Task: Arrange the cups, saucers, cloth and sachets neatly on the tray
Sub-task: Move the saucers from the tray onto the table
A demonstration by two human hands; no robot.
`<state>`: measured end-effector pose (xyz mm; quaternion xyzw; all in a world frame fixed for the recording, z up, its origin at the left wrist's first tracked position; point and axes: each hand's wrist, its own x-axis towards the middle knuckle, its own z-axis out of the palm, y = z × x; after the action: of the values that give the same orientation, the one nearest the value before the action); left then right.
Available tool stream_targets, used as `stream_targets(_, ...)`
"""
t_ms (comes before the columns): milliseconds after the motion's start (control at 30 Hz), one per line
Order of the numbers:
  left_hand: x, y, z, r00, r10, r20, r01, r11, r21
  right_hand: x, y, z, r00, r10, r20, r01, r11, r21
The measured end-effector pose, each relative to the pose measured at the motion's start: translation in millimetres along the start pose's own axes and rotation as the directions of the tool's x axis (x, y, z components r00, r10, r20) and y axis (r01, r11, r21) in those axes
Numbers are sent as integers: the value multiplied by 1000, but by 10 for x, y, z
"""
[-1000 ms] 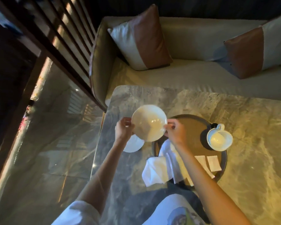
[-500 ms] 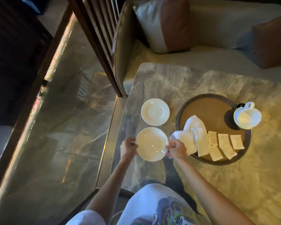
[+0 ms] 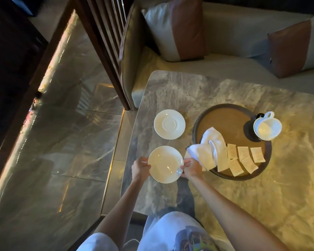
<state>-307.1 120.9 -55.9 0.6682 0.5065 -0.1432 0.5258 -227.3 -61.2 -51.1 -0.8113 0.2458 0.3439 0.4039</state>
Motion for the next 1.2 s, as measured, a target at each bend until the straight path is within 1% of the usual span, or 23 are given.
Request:
stream_targets(67, -15, -22, 3, 1000, -14, 0, 14, 1000, 2, -3, 32, 2, 1000, 1, 6, -1, 1000, -18)
stream_targets(167, -28, -32, 5, 1000, 2, -8, -2, 1000, 15, -22, 59, -8, 1000, -1, 15, 1, 1000, -24)
stream_targets(267, -57, -10, 10, 1000, 18, -3, -18, 997, 71, -44, 46, -53, 998, -16, 55, 18, 1000, -25)
stream_targets(300, -75, 10, 15, 1000, 19, 7, -20, 992, 122, -58, 34, -70, 996, -33, 84, 37, 998, -48)
stream_targets(367, -126, 67, 46, 1000, 15, 15, -19, 958, 286, -102, 2, -135, 982, -83, 170, 102, 989, -108)
stream_targets(433, -188, 161, 120, 998, 19, -53, 8, 887, 462, -147, -7, -279, 959, -137, 248, 169, 979, -111)
stream_targets(467, -231, 234, 175, 994, 46, -102, 12, 860, 510, -156, -5, -390, 951, -164, 263, 199, 974, -110)
stream_targets(500, -269, 321, 242, 984, 101, -144, -7, 842, 540, -150, -4, -532, 945, -197, 261, 232, 967, -108)
stream_targets(533, -303, 422, 333, 969, 183, -166, -56, 817, 574, -128, -6, -710, 942, -229, 244, 259, 961, -96)
stream_targets(567, -331, 539, 441, 947, 281, -157, -130, 779, 613, -90, -17, -909, 942, -259, 214, 279, 958, -67)
stream_targets(600, -354, 671, 575, 924, 367, -112, -214, 735, 643, -38, -35, -1135, 943, -286, 170, 295, 955, -33)
stream_targets(633, -379, 828, 732, 902, 428, -54, -298, 708, 641, 31, -58, -1383, 945, -308, 111, 312, 950, -13)
stream_targets(700, -451, 1197, 1110, 876, 479, 50, -418, 705, 572, 213, -98, -1926, 939, -342, -41, 341, 940, -24)
stream_targets(800, -610, 1744, 1741, 831, 522, 191, -537, 664, 520, 576, -123, -2717, 899, -346, -268, 357, 934, -6)
stream_targets(867, -737, 2040, 2167, 795, 540, 277, -601, 637, 482, 843, -134, -3153, 873, -338, -353, 348, 937, -36)
stream_targets(933, -858, 2276, 2569, 771, 542, 334, -635, 617, 465, 1089, -153, -3457, 882, -318, -348, 323, 945, -46)
stream_targets(1000, -953, 2456, 2921, 782, 515, 352, -623, 637, 454, 1277, -178, -3641, 900, -303, -313, 290, 953, -87)
stream_targets(1100, -997, 2599, 3318, 799, 489, 348, -601, 661, 450, 1484, -220, -3744, 915, -331, -231, 311, 943, -119)
stream_targets(1200, -967, 2617, 3544, 814, 459, 356, -581, 647, 495, 1610, -223, -3724, 925, -349, -148, 330, 933, -142)
